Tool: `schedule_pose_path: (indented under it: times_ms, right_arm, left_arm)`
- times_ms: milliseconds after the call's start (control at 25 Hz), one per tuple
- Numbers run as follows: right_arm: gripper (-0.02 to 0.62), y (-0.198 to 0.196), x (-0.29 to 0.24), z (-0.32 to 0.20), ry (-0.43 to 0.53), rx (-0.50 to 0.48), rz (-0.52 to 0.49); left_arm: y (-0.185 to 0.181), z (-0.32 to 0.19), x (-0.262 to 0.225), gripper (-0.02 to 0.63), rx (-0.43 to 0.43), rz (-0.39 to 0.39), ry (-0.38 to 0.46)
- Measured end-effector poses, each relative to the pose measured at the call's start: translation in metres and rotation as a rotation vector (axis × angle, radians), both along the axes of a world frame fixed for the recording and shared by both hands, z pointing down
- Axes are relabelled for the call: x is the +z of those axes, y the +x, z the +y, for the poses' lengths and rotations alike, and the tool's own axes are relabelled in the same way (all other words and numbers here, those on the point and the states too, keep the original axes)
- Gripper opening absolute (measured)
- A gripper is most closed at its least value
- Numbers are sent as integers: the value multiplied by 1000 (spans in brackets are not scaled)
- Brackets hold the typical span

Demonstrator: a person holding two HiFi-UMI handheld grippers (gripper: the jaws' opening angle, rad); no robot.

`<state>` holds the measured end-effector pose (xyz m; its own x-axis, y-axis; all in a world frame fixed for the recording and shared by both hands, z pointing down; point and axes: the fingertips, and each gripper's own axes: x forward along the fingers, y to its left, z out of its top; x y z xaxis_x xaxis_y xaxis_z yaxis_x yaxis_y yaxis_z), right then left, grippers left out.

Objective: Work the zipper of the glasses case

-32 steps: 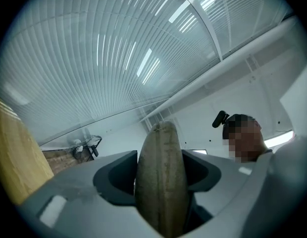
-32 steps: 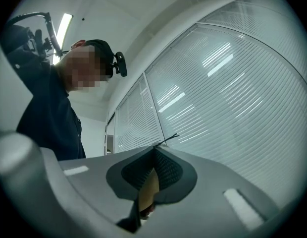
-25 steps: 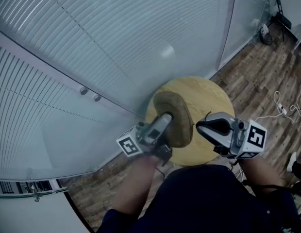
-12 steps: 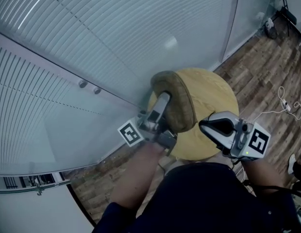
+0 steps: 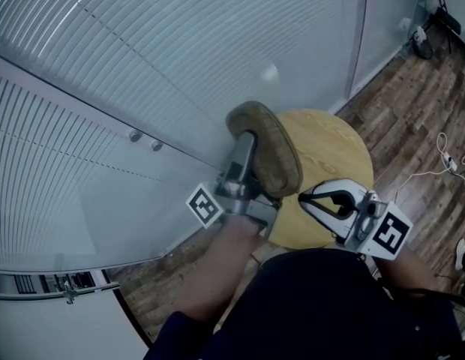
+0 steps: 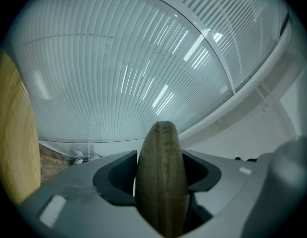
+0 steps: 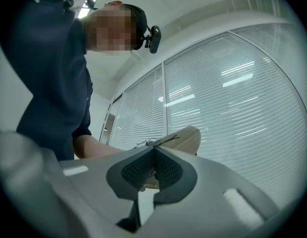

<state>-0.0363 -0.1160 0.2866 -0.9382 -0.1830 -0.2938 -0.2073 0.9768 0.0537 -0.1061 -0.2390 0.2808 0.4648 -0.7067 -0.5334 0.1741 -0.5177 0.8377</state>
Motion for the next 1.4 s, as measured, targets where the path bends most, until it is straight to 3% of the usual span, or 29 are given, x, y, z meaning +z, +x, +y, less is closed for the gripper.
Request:
schedule_pose_path:
  times_ms: [520,760,880,920,1000,1080,1200,1400]
  right_arm:
    - [9,-4,13,1,75,-2,92]
    - [9,-2,11,-1,62,3,93]
    - [15,0,15,-3,21,-5,71]
    - [42,1,21,-3,9,-15,76]
    - [207,4,36,-2,-8,-30,107]
    - [239,11,39,-6,-34,-20,124]
    - [239,24,43,-17,-96,10,126]
    - [239,33,46,-24,-93,39,164]
  left_arm:
    - [31,-9,-4,279,47,5,-24]
    - [38,-11,-5,279,64,0,-37]
    - [34,-9,-3,281,65,1,-1]
    - [31,-9,2,282,61,-8,10]
    - [21,-11,11,282,46,-21,17]
    - [10,-15,12,282,32,-41,14]
    - [4,-14,22,282,20,-147,19]
    - [12,3,47,282,23,-465,128]
